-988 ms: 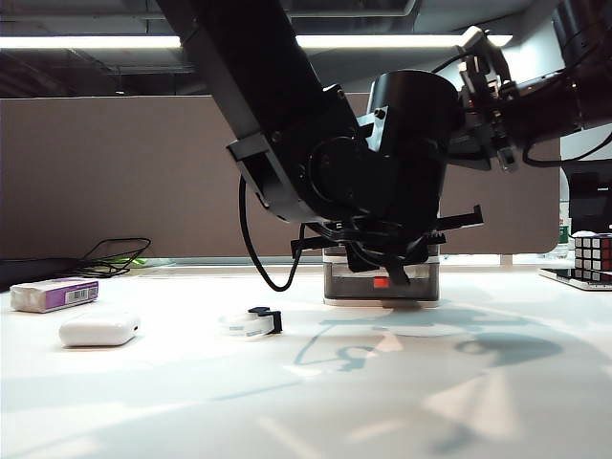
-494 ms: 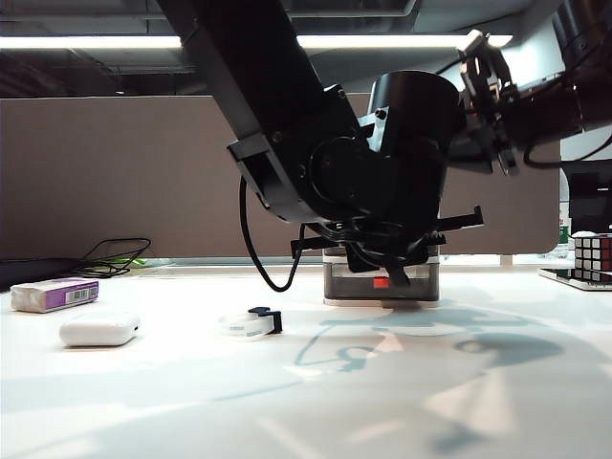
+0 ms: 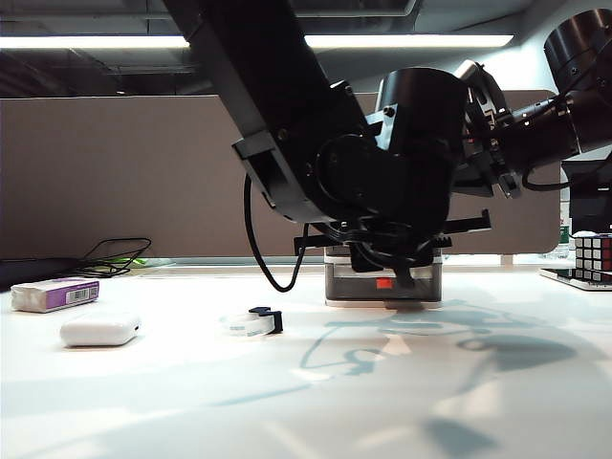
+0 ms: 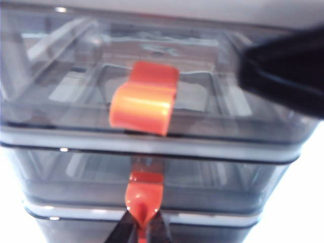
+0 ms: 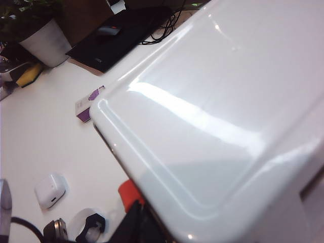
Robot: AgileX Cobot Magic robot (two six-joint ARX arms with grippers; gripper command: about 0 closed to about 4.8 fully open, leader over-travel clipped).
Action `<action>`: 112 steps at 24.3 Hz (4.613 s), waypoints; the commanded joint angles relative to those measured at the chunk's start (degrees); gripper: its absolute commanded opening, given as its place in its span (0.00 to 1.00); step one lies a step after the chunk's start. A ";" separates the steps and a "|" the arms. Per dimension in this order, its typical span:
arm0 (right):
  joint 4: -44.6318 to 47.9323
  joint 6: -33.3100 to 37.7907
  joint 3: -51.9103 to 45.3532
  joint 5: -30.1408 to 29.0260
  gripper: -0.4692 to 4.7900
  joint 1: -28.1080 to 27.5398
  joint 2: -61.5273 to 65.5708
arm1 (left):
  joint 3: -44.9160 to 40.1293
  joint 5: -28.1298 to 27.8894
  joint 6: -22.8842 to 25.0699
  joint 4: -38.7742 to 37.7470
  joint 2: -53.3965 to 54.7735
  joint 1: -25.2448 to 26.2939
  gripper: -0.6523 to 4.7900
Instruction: Open the second layer of the drawer on the table, pick up the transparent tape on the table and put it in, and finally close the drawer.
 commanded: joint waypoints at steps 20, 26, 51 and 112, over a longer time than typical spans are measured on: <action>0.66 -0.35 3.85 0.39 0.08 -0.09 1.86 | -9.57 0.59 -8.39 -8.20 -3.93 -1.64 0.11; 0.66 -0.26 3.85 0.55 0.08 -0.07 1.86 | -11.58 2.01 -8.72 -7.61 -7.67 -2.84 0.11; 0.61 0.50 3.85 0.02 0.08 0.00 1.86 | -11.61 3.87 -18.78 -25.05 -13.16 -8.02 0.42; 0.61 5.11 3.85 -4.66 0.08 2.93 1.84 | -33.81 66.03 38.16 -21.81 -29.22 25.16 1.00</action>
